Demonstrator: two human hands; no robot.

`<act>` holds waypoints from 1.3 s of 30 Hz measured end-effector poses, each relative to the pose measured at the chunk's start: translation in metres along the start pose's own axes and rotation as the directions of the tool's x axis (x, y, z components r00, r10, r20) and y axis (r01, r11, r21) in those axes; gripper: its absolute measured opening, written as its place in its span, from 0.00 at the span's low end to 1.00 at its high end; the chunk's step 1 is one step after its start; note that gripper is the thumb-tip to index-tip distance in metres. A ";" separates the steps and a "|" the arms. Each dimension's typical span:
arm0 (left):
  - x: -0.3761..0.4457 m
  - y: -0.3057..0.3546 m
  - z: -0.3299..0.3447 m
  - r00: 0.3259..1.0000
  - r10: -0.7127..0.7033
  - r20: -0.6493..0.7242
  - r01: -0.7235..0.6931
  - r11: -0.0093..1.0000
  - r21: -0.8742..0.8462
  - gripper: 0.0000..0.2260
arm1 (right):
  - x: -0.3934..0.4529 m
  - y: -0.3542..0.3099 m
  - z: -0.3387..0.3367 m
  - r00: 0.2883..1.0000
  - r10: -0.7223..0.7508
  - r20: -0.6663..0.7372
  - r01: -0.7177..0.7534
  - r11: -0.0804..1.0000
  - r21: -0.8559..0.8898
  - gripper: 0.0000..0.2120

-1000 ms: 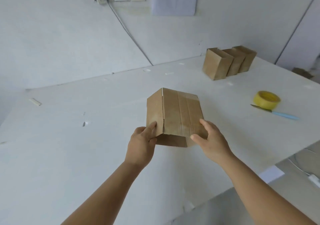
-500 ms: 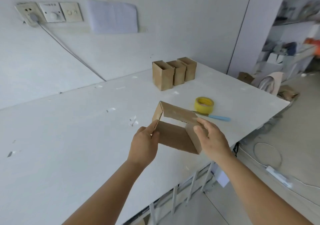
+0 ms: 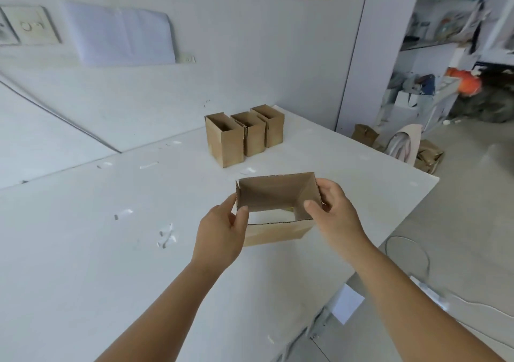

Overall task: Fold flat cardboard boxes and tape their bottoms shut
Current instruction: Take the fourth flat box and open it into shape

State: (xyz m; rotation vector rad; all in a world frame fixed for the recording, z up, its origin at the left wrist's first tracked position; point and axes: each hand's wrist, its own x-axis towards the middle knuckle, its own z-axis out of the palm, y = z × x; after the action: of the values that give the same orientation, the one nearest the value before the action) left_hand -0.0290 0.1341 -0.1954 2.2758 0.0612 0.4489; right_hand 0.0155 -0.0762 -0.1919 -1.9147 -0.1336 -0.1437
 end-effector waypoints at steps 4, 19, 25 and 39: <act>0.017 -0.010 0.009 0.997 -0.066 0.027 0.066 0.998 -0.016 0.14 | 0.022 -0.001 0.005 0.999 -0.001 0.049 0.003 0.999 -0.047 0.25; 0.016 -0.016 0.025 0.990 -0.137 -0.045 0.130 0.982 -0.138 0.32 | 0.078 0.028 0.026 0.966 -0.061 0.250 0.059 0.998 0.017 0.24; 0.010 -0.005 0.044 0.957 -0.136 -0.255 0.108 0.987 -0.119 0.25 | 0.101 0.041 0.020 0.913 -0.146 0.382 0.109 0.987 0.115 0.12; 0.003 0.014 0.067 0.909 -0.067 -0.411 0.119 0.988 0.102 0.13 | 0.122 0.058 0.007 0.830 -0.265 0.490 0.205 0.963 0.175 0.12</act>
State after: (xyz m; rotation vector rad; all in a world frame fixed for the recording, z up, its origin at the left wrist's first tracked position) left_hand -0.0051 0.0779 -0.2256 2.2526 0.4185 0.8841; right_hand 0.1451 -0.0865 -0.2275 -1.7739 -0.7258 0.2108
